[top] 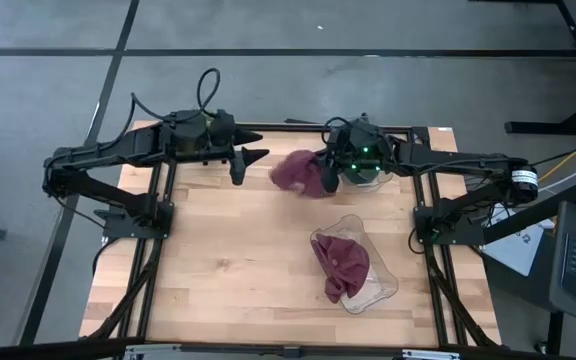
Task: Pick & Place hat
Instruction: Put the red cap into the bottom transparent bin
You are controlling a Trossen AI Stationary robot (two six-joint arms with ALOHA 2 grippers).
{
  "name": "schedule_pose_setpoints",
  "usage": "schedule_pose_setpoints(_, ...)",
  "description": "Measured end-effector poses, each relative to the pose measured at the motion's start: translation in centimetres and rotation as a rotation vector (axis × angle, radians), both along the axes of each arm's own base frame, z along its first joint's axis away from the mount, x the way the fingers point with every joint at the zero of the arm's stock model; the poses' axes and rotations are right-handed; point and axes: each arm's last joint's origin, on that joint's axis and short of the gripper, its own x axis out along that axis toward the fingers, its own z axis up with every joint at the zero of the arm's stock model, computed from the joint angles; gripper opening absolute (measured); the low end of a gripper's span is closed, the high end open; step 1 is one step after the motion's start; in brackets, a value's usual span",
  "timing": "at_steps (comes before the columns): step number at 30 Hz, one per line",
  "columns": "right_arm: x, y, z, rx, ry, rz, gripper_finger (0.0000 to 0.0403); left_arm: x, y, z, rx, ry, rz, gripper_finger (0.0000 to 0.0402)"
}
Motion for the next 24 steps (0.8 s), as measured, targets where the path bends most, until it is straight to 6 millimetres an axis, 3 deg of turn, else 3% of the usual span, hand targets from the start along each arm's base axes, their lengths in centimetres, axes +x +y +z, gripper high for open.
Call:
schedule_pose_setpoints(6,0.1,0.0,0.2,-0.102,0.017,0.029,0.0032,1.1,0.2,-0.7,-0.005,0.03,0.029,0.0232)
schedule_pose_setpoints(17,0.1,0.1,0.7,-0.127,0.014,0.044,0.0033,7.7,1.2,-4.5,0.061,0.085,0.04,0.0235)
schedule_pose_setpoints(24,0.0,0.1,0.5,-0.101,0.035,0.038,0.0034,10.5,1.0,-7.0,0.112,0.139,0.003,0.0235)
